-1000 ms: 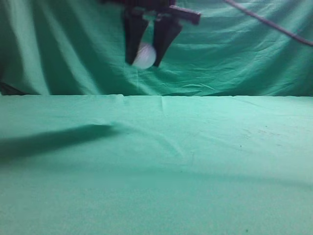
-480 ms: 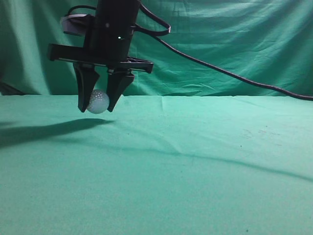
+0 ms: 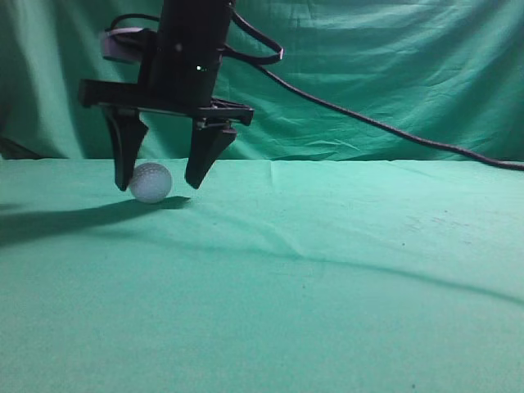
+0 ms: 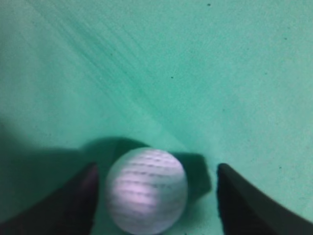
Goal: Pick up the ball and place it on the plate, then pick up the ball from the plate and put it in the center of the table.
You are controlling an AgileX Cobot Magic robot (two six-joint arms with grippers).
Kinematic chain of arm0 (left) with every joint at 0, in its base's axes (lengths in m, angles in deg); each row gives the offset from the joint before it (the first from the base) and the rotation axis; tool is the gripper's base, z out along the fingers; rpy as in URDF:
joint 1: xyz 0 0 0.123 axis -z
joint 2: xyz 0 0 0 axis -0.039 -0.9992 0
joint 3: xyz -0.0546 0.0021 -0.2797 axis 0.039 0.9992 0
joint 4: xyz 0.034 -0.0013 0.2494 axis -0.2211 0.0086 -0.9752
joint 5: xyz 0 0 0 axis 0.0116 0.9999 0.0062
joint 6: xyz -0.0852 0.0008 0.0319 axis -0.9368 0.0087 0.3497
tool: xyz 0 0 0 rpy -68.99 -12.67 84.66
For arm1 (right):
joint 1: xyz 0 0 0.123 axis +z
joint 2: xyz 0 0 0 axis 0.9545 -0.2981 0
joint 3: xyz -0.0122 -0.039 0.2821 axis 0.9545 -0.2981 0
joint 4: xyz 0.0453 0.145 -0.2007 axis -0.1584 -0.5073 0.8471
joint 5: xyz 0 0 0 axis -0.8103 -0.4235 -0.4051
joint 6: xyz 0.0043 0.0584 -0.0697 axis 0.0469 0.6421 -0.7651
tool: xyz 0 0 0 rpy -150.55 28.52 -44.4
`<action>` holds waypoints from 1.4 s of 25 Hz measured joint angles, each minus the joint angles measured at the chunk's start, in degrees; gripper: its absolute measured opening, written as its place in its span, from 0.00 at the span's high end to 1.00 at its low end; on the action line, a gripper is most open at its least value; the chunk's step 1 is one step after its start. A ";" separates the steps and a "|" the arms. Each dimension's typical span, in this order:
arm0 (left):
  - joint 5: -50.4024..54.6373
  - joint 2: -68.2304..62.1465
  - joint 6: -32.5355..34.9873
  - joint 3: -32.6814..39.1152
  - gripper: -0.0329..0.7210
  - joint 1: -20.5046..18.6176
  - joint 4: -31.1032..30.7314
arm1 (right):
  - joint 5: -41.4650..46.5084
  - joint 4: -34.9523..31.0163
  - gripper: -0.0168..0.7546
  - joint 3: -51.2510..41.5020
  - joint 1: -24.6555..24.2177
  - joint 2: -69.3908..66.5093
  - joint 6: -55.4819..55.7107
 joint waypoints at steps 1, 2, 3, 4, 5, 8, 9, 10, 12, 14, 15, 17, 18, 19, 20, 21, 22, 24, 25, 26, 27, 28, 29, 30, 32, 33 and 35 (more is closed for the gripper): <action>0.00 0.00 0.00 0.00 0.96 0.00 0.00 | 0.64 0.11 0.30 0.34 0.00 0.49 0.00; 0.00 0.00 0.00 0.00 0.96 0.00 0.00 | 1.24 0.39 0.30 0.97 0.00 1.05 0.00; 0.00 0.00 0.00 0.00 0.96 0.00 0.00 | 2.25 0.82 0.30 1.52 0.00 2.02 0.00; 0.00 0.00 0.00 0.00 0.96 0.00 0.22 | 3.43 1.20 0.30 2.25 0.00 3.30 0.00; -0.14 0.00 0.00 0.00 0.96 0.00 0.68 | 4.51 1.61 0.36 3.02 0.00 4.88 0.00; -1.75 0.00 0.00 0.09 0.96 0.00 3.48 | 8.13 3.73 0.61 4.04 0.00 11.02 0.00; -2.93 0.00 0.00 0.09 0.96 0.00 4.33 | 9.06 4.52 0.69 4.13 0.00 13.15 0.00; -4.08 0.00 0.00 0.09 0.96 0.00 5.40 | 10.27 5.55 0.79 4.13 0.00 15.71 0.00; -6.72 0.00 0.00 0.09 0.96 0.00 7.77 | 11.85 8.49 0.91 4.13 0.00 20.70 1.16; -7.56 0.00 0.00 0.09 0.96 0.00 11.01 | 12.56 11.96 0.98 4.13 0.00 25.10 3.65; -7.56 0.00 0.00 0.09 0.96 0.00 12.25 | 12.83 13.91 0.98 4.13 0.00 27.49 4.68; -7.06 0.00 0.00 0.09 0.96 0.00 13.42 | 13.06 17.05 0.98 4.13 0.00 31.85 7.05; -6.52 0.00 0.00 0.09 0.96 0.14 13.53 | 13.18 18.17 0.98 4.01 0.00 34.42 8.01; -5.81 0.00 0.00 0.09 0.96 0.66 13.53 | 13.26 18.65 0.98 3.39 0.00 37.20 8.84; -5.27 0.00 0.00 0.09 0.96 1.31 13.57 | 13.26 18.91 0.98 2.29 0.00 39.66 9.50; -4.53 0.00 0.00 0.09 0.96 1.99 13.57 | 13.26 19.06 0.98 1.02 0.00 42.67 10.01; -3.56 0.00 0.00 0.09 0.96 2.44 13.57 | 13.26 19.18 0.98 -1.02 0.00 45.76 10.14; -1.00 0.00 1.11 0.09 0.96 3.19 13.57 | 13.38 19.80 0.98 -6.47 0.00 51.41 10.42; -0.08 0.00 1.67 0.09 0.96 3.32 13.57 | 13.50 20.08 0.98 -9.22 0.00 54.40 10.42; 0.69 0.00 1.89 0.09 0.96 3.32 13.57 | 13.50 20.34 0.98 -12.84 0.00 57.34 10.46; 1.02 0.00 2.12 0.09 0.96 3.42 13.57 | 13.50 20.47 0.98 -16.78 0.00 59.78 10.56; 1.27 0.00 2.25 0.09 0.96 3.42 13.57 | 13.33 20.57 0.98 -20.29 0.00 62.71 10.98; 1.40 0.00 2.38 0.09 0.96 3.42 13.57 | 12.32 20.57 0.98 -24.72 0.00 65.68 11.46; 1.50 0.00 2.50 0.09 0.96 3.42 13.57 | 10.92 20.57 0.98 -29.22 0.00 68.78 12.05; 1.50 0.00 3.62 0.13 0.96 3.42 13.57 | 5.87 20.57 0.98 -37.63 0.00 74.68 14.12; 1.50 0.00 4.45 0.40 0.96 3.42 13.80 | 2.82 20.46 0.98 -42.23 0.00 77.99 15.21; 1.17 0.55 5.65 2.08 0.96 3.42 14.21 | -3.01 20.46 0.98 -51.20 0.00 84.20 17.64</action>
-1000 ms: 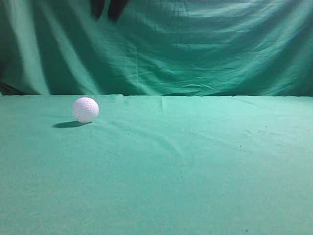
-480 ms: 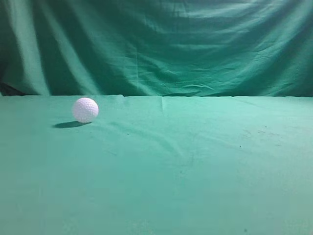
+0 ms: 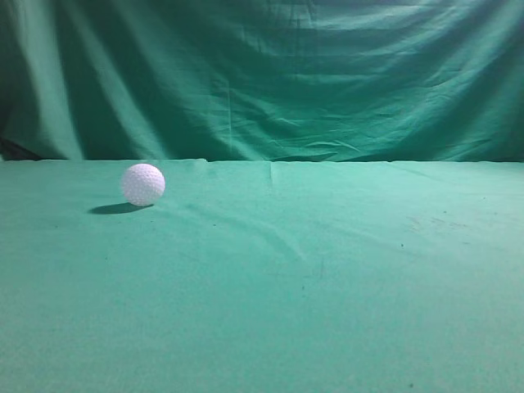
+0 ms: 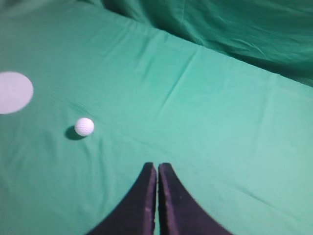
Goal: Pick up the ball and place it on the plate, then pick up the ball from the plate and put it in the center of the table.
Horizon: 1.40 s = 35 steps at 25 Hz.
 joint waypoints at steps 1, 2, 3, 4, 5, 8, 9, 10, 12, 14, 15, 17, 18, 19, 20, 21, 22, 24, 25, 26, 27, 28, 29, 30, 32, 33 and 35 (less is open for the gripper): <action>-0.32 0.71 0.78 1.16 0.96 0.00 0.95 | -3.15 0.00 0.98 -3.62 0.00 3.33 0.56; -0.84 1.39 1.41 2.17 0.96 0.00 1.67 | -5.72 0.00 0.98 -7.78 0.00 6.56 1.08; -1.30 2.19 1.86 3.29 0.96 0.00 2.65 | -8.65 0.00 0.98 -11.77 0.00 9.13 1.36; -2.08 3.41 2.09 4.20 0.96 0.00 3.46 | -11.33 0.00 0.98 -14.93 0.00 12.10 1.42; -2.89 4.31 2.24 4.93 0.96 0.00 4.10 | -13.85 0.00 0.98 -18.55 0.00 14.81 1.42; -6.85 6.96 2.23 7.32 0.96 0.00 5.22 | -19.95 0.00 0.98 -27.75 0.00 21.29 1.47; -7.77 7.44 2.23 7.81 0.96 0.00 5.36 | -21.85 0.00 0.98 -30.70 0.00 23.23 1.47; -8.43 7.67 2.23 7.97 0.96 0.00 5.36 | -23.19 0.00 0.98 -33.49 0.00 24.70 1.47; -9.01 7.86 2.23 8.18 0.96 0.00 5.36 | -26.12 0.00 0.98 -38.13 0.00 27.68 1.56; -9.73 7.76 2.23 8.18 0.96 0.00 4.25 | -28.34 0.00 0.98 -42.31 0.00 29.34 2.39; -10.00 7.48 2.23 8.18 0.96 0.00 3.00 | -29.15 0.00 0.98 -43.62 0.00 29.83 3.34; -10.09 6.33 2.36 8.18 0.96 0.00 -0.51 | -30.00 0.00 0.98 -45.87 0.00 30.09 5.52; -10.09 5.71 2.36 8.18 0.96 0.00 -2.92 | -30.27 0.00 0.98 -46.55 0.00 30.09 6.51; -10.09 5.14 2.36 8.18 0.96 0.00 -5.37 | -30.58 0.00 0.98 -47.25 0.00 30.09 7.64; -10.14 4.65 2.36 8.18 0.96 0.00 -7.04 | -30.74 0.00 0.98 -47.95 0.00 30.09 8.59; -10.29 4.37 2.36 8.23 0.96 0.00 -8.41 | -30.87 0.00 0.98 -48.66 0.00 30.09 9.00; -10.64 4.12 2.36 8.23 0.96 0.00 -8.94 | -30.87 -0.11 0.98 -49.20 0.00 30.09 9.20; -11.73 4.01 2.20 8.23 0.96 0.00 -9.59 | -30.87 -0.19 0.98 -50.09 0.00 30.09 9.32; -11.98 4.01 1.80 8.23 0.96 0.00 -9.59 | -30.76 -0.19 0.98 -50.34 0.00 30.09 9.40; -12.07 4.01 1.24 8.32 0.96 0.00 -9.59 | -30.66 -0.23 0.98 -50.38 0.00 30.09 9.55; -12.51 4.01 0.54 8.76 0.96 0.00 -9.59 | -30.66 -0.33 0.98 -50.38 0.00 30.09 9.67; -12.90 4.01 0.14 9.40 0.96 0.00 -9.59 | -30.74 -0.33 0.98 -50.38 0.00 30.09 9.67; -13.04 4.01 -0.07 10.04 0.96 0.00 -9.59 | -30.74 -0.33 0.98 -50.38 0.00 30.09 9.67; -13.04 4.01 -0.21 10.86 0.96 0.00 -9.59 | -30.74 -0.33 0.98 -50.38 0.00 30.09 9.67; -13.04 4.01 -0.42 12.11 0.96 0.00 -9.59 | -30.88 -0.33 0.98 -50.38 0.00 30.09 9.57; -12.92 4.01 -0.42 12.59 0.96 0.00 -9.59 | -31.00 -0.21 0.98 -50.38 0.00 30.09 9.57; -12.92 4.01 -0.65 12.76 0.96 0.00 -9.59 | -31.23 0.29 0.98 -50.38 0.00 30.09 9.57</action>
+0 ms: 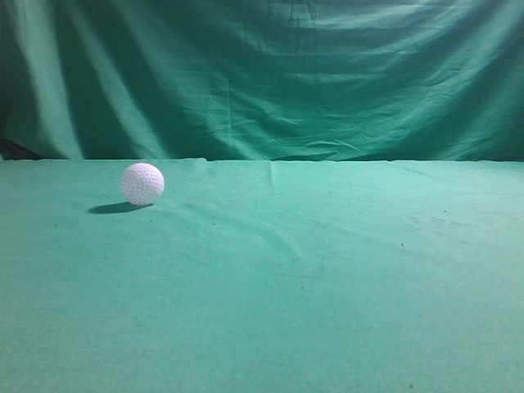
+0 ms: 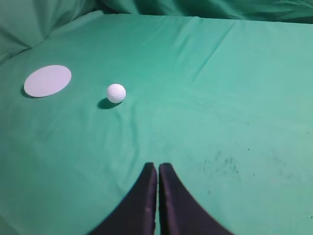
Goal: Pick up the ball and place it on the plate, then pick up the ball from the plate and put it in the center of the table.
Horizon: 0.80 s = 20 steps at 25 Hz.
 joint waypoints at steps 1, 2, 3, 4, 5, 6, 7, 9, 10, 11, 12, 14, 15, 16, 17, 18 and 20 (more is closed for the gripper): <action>0.00 0.00 -0.02 0.00 0.96 0.00 0.00 | 0.00 0.24 0.98 0.00 0.00 0.00 0.00; 0.00 0.00 -0.13 0.09 0.96 0.00 0.00 | 0.00 0.36 0.98 0.00 0.00 0.00 0.00; 0.00 0.00 -0.13 0.09 0.96 0.00 0.00 | 0.00 0.36 0.98 0.00 0.00 0.00 -0.13; 0.00 0.00 -0.16 0.09 0.96 0.00 0.00 | 0.00 0.36 0.98 0.00 0.00 0.00 -0.13; 0.00 0.00 -0.16 0.09 0.96 0.00 0.00 | 0.12 0.36 0.98 0.00 0.00 0.00 -0.13; 0.00 0.00 -0.16 0.09 0.96 0.00 0.00 | 0.30 0.36 0.98 0.00 0.00 0.00 -0.13; 0.00 0.00 -0.16 0.09 0.96 0.00 0.00 | 0.59 0.36 0.98 0.00 0.00 0.00 -0.13; 0.00 0.00 -0.16 0.09 0.96 0.00 0.00 | 1.18 0.37 0.98 0.00 0.00 0.00 -0.13; 0.00 0.00 -0.16 0.09 0.96 0.00 0.00 | 1.67 0.37 0.98 0.00 0.00 0.00 -0.13; 0.00 0.00 -0.16 0.09 0.96 0.00 0.00 | 2.21 0.37 0.98 0.00 0.00 0.00 -0.13; 0.00 0.00 -0.16 0.09 0.96 0.00 0.00 | 2.86 0.37 0.98 0.00 0.00 0.00 -0.13; 0.00 0.00 -0.25 0.09 0.96 0.00 0.00 | 3.70 0.37 0.98 0.00 0.00 0.00 -0.13; 0.00 0.00 -0.25 0.09 0.96 0.00 0.00 | 3.95 0.37 0.98 0.00 0.00 0.00 -0.13; 0.00 0.00 -0.25 0.09 0.96 0.00 0.00 | 4.28 0.63 0.98 0.00 0.00 0.11 -0.13; 0.00 0.00 -0.25 0.09 0.96 0.00 0.00 | 4.53 1.68 0.98 0.00 0.00 0.23 -0.24; 0.00 0.00 -0.25 0.09 0.96 0.00 0.00 | 4.66 2.89 0.98 0.00 -0.30 0.53 -0.24; 0.00 0.00 -0.25 0.09 0.96 0.00 0.00 | 4.66 3.59 0.98 0.00 -2.65 1.90 -0.35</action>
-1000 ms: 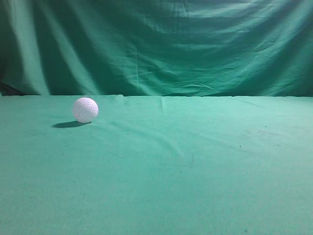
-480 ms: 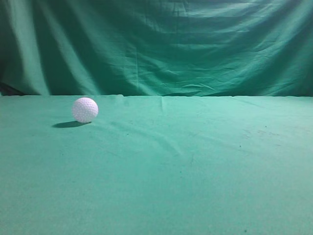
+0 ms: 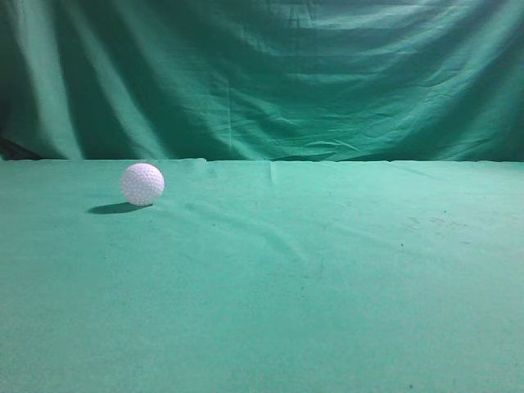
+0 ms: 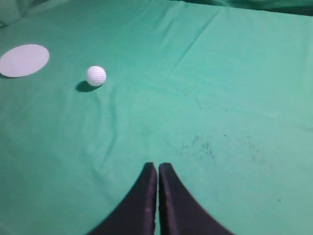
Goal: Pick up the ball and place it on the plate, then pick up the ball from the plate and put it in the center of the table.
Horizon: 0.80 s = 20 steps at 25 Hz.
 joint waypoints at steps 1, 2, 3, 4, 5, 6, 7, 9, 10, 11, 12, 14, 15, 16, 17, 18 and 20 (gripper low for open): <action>0.00 0.00 0.00 0.00 0.96 0.00 0.00 | 0.00 -0.39 0.98 0.00 -1.41 0.86 -0.50; 0.00 0.00 0.00 0.00 0.96 0.00 0.00 | -0.10 -1.28 0.98 0.00 -3.34 1.61 -1.90; 0.00 0.00 0.00 0.00 0.96 0.00 0.00 | -0.21 -3.28 0.98 0.00 -5.49 2.60 -4.37; 0.00 0.00 0.00 0.00 0.96 0.00 0.00 | -0.32 -5.92 0.98 0.00 -7.43 3.68 -6.98; 0.00 0.00 0.00 0.00 0.96 0.00 0.00 | -0.32 -8.81 0.98 0.00 -9.87 4.63 -10.52; 0.00 0.00 0.00 0.00 0.96 0.00 0.00 | -0.32 -11.30 0.98 0.00 -12.39 5.81 -14.09; 0.00 0.00 0.00 0.00 0.96 0.00 0.00 | 0.08 -14.21 0.98 0.00 -14.93 7.06 -16.97; 0.00 0.00 0.00 0.00 0.96 0.00 0.00 | 1.60 -18.66 0.98 0.00 -19.50 9.58 -22.36; 0.00 0.00 0.00 0.00 0.96 0.00 0.00 | 2.62 -20.41 0.98 0.00 -21.84 10.99 -24.30; 0.00 0.00 0.00 0.00 0.96 0.00 0.00 | 2.87 -21.69 0.98 -0.36 -24.06 12.35 -25.57; 0.00 0.00 0.00 0.00 0.96 0.00 0.00 | 2.87 -21.69 0.98 -0.36 -24.06 12.35 -25.57; 0.00 0.00 0.00 0.00 0.96 0.00 0.00 | 0.85 -23.51 0.98 -2.24 -27.48 14.86 -27.26; 0.00 0.00 0.00 0.00 0.96 0.00 0.00 | -1.50 -24.42 0.98 -4.04 -29.01 16.08 -27.51; 0.00 0.00 0.00 0.00 0.96 0.00 0.00 | -3.68 -25.36 0.98 -6.26 -30.12 17.14 -27.64; 0.00 0.00 0.00 0.00 0.96 0.00 0.00 | -8.57 -26.58 0.98 -10.65 -32.10 18.70 -27.78; 0.00 0.00 0.00 0.00 0.96 0.00 0.00 | -10.37 -27.01 0.98 -12.94 -32.69 19.37 -27.90; 0.00 0.00 -0.02 0.00 0.96 0.00 0.00 | -12.92 -27.41 0.98 -16.99 -33.12 20.27 -28.04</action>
